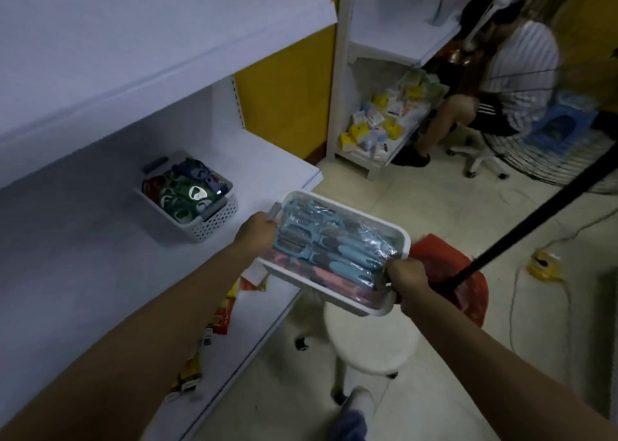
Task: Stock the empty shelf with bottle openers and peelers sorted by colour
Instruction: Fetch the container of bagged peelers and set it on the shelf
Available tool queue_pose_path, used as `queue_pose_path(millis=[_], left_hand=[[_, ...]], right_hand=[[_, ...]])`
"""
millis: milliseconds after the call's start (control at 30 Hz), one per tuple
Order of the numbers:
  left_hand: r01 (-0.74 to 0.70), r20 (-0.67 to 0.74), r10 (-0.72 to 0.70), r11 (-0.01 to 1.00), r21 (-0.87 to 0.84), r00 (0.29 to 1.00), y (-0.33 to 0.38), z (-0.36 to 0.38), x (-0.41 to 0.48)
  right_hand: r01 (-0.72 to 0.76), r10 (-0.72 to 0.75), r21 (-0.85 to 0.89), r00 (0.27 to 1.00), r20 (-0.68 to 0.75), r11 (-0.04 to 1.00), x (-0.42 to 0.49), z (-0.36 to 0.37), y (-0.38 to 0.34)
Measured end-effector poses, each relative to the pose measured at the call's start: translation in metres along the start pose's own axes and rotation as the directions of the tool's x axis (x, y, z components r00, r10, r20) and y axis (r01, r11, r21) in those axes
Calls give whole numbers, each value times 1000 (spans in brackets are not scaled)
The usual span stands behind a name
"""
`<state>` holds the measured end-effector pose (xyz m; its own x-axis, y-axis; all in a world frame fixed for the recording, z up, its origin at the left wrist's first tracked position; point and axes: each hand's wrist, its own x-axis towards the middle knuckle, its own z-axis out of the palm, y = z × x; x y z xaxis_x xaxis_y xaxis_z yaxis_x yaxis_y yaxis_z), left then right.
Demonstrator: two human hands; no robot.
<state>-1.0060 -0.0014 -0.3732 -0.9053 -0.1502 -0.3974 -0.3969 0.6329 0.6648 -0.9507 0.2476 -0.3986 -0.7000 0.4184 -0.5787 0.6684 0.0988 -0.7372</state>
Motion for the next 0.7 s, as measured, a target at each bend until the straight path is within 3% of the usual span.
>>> queue_pose_path(millis=[200, 300, 533, 700], left_hand=[[42, -185, -60, 994, -102, 981, 17, -2, 26], [14, -222, -18, 1000, -21, 975, 8, -15, 33], [-39, -204, 88, 972, 232, 975, -42, -55, 60], [-37, -33, 52, 935, 354, 998, -81, -70, 80]], right_hand=[[-27, 23, 74, 998, 53, 997, 42, 14, -35], [-51, 43, 89, 995, 91, 995, 51, 32, -51], [-14, 6, 59, 990, 138, 998, 61, 111, -92], [-11, 7, 97, 999, 33, 995, 73, 148, -114]])
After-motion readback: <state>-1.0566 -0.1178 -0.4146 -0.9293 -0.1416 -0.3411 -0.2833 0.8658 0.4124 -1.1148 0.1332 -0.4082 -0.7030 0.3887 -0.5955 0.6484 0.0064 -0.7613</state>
